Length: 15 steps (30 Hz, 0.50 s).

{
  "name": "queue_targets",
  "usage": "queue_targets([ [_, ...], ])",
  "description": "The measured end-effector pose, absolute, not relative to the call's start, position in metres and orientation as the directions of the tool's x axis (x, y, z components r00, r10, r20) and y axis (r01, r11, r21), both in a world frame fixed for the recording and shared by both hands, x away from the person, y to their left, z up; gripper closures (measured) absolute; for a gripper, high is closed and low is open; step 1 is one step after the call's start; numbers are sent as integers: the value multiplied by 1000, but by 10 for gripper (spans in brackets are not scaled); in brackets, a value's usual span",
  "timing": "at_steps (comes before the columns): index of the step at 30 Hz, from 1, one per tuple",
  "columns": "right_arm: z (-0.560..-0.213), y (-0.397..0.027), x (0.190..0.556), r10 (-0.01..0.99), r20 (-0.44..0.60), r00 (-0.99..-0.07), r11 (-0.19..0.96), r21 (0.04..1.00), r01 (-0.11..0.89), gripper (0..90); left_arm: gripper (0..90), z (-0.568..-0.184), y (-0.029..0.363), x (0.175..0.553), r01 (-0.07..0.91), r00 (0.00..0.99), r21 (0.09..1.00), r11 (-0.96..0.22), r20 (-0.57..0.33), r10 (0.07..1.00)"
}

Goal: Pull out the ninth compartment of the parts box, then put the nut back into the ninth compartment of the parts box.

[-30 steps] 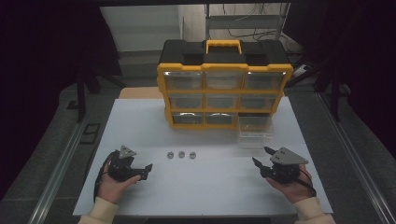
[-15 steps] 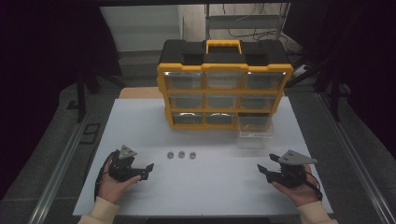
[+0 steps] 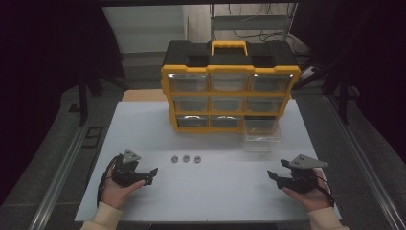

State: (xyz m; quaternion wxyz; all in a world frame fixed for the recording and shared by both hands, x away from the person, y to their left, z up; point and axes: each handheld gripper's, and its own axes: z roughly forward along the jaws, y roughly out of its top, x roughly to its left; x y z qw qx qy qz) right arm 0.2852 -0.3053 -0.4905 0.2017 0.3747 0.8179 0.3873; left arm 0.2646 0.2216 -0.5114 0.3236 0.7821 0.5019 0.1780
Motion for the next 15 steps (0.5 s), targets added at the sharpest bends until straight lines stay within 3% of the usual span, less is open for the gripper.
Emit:
queue_targets([
  [15, -491, -305, 288, 772, -42, -635, 425, 777, 464, 322, 85, -509, 221, 263, 668, 441, 690, -279, -65, 895],
])
